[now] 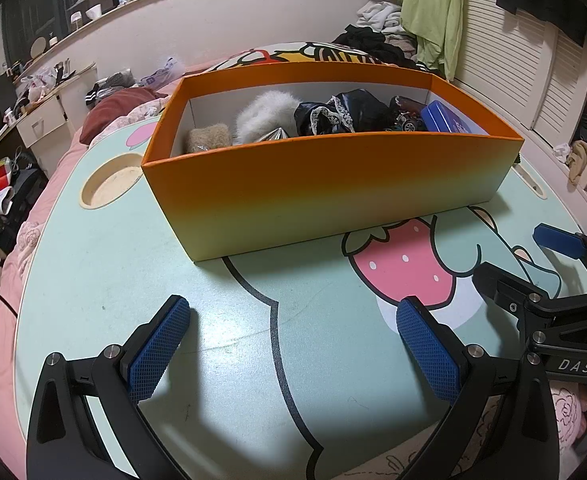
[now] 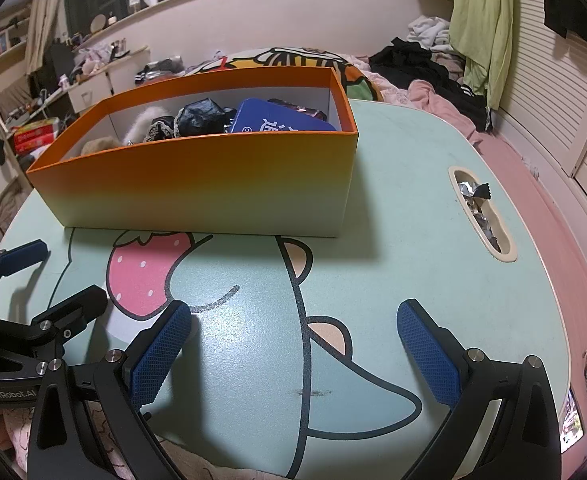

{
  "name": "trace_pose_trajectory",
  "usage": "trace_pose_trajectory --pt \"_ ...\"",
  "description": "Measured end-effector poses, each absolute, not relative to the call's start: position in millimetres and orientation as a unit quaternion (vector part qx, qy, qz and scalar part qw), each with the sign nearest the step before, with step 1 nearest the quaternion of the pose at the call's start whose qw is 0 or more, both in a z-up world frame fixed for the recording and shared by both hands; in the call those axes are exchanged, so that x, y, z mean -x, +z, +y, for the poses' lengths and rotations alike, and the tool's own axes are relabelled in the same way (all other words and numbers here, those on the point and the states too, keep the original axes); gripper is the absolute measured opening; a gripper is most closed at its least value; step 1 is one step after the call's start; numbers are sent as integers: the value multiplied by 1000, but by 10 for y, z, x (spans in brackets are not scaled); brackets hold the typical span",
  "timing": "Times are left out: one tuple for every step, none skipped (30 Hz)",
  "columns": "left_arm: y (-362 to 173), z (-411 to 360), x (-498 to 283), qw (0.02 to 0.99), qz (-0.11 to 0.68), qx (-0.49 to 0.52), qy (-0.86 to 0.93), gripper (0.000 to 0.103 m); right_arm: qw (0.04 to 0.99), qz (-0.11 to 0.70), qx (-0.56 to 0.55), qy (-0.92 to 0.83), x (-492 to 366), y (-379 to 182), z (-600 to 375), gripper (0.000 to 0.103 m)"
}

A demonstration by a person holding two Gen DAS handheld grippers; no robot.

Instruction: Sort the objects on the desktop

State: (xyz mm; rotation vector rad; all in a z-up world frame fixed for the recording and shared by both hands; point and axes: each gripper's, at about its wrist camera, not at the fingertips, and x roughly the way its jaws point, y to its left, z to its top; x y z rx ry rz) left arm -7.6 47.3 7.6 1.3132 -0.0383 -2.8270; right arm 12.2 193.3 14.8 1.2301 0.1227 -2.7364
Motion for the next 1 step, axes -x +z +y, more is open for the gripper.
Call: trace_pose_trajectory --pt "76 467 77 12 -12 -421 -907 103 69 41 -409 -909 -122 148 1933 103"
